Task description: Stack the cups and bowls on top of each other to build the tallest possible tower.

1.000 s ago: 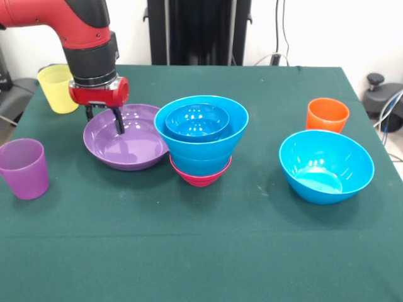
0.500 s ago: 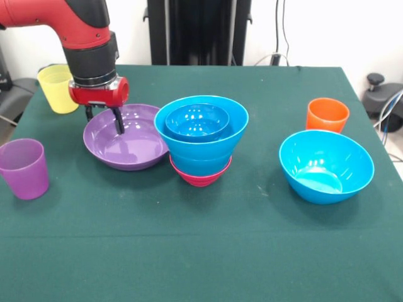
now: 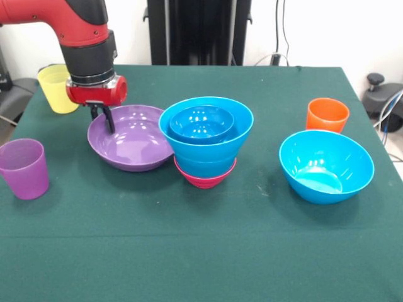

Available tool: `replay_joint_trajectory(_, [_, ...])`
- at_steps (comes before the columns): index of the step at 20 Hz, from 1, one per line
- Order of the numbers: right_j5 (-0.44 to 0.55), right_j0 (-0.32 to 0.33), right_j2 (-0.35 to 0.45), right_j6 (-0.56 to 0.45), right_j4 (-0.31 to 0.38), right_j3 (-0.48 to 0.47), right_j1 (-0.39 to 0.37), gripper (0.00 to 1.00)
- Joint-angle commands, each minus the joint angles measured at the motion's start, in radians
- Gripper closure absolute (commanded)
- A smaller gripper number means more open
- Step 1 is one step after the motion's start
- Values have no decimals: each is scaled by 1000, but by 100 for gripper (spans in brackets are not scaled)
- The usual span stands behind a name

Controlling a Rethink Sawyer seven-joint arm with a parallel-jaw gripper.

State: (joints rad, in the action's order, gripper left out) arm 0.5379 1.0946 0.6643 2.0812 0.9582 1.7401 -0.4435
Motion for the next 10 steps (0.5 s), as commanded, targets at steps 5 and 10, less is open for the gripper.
replay_joint_trajectory(5, [57,49,48,-385,44,-42,-27,100])
replay_joint_trajectory(10, [106,106,79,-476,22,-48,-41,100])
